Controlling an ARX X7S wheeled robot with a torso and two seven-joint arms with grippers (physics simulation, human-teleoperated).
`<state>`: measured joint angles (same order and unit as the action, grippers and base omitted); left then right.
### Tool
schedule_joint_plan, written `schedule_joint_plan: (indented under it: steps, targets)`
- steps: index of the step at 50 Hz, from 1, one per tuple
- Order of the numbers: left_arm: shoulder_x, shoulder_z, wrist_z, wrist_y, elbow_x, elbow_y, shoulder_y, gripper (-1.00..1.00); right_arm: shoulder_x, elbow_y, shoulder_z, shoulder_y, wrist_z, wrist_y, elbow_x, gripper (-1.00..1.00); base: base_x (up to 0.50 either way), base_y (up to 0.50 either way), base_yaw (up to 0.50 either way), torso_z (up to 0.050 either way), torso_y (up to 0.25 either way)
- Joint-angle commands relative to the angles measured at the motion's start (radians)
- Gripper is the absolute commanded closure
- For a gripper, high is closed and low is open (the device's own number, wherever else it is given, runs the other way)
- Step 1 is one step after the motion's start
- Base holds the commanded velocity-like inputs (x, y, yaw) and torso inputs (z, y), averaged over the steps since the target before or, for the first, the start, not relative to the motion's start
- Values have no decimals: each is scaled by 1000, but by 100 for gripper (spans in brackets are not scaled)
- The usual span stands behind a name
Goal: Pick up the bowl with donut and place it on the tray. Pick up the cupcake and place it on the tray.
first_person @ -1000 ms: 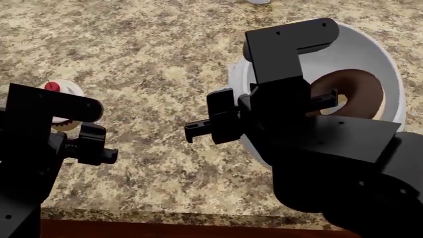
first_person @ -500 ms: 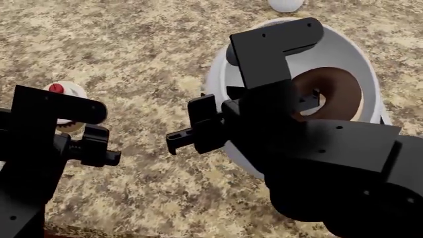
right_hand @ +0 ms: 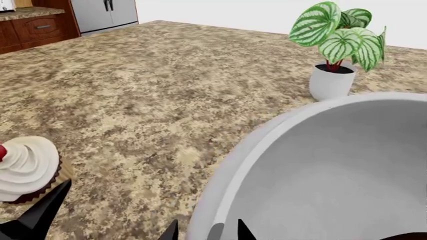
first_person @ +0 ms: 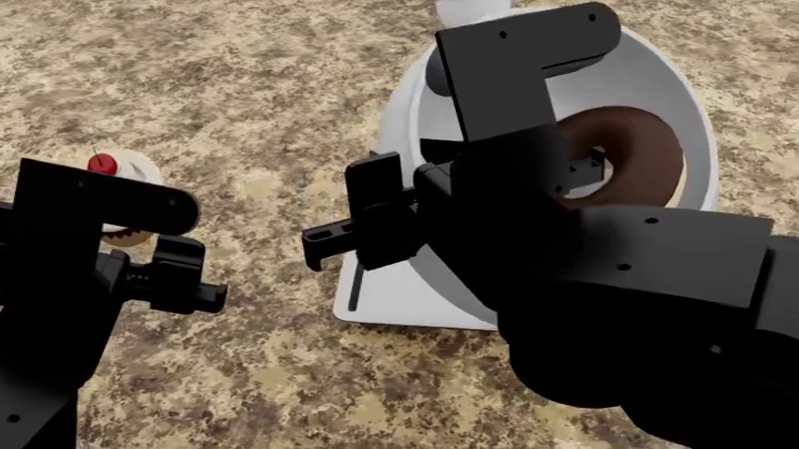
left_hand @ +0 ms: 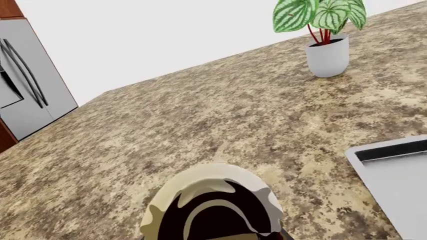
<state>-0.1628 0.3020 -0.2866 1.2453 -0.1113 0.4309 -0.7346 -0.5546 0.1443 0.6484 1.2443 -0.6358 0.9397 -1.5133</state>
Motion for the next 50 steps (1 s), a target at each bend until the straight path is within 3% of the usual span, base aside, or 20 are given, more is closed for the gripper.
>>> schedule_joint_plan:
  steps: [1,10,18,26,40,42,50]
  targets:
    - [16,-14,14,-13,-29,-12,-12,100,16,-70,-29,27,19,-17,30,100,53,-497,0,0,0]
    - [11,-9,8,10,-32,6,-23,100,18,-73,-26,23,22,-22,34,100,48,-454,0,0,1]
    - [4,-17,9,3,-39,4,-16,100,30,-87,-21,29,23,-23,36,100,21,-6,0,1,1]
    - [-2,-19,9,-6,-45,10,-6,100,52,-111,16,44,40,-11,74,100,462,-128,0,0,1]
    - [-3,-13,2,-1,-50,12,-10,100,83,-178,32,80,48,4,76,100,0,0,0,0,2]
    - [-11,-8,4,-19,-50,7,3,100,127,-290,53,105,92,-11,115,100,0,0,0,5,0]
    - [-16,-15,-1,-7,-54,19,2,100,146,-352,61,110,99,2,105,100,0,0,0,0,1]
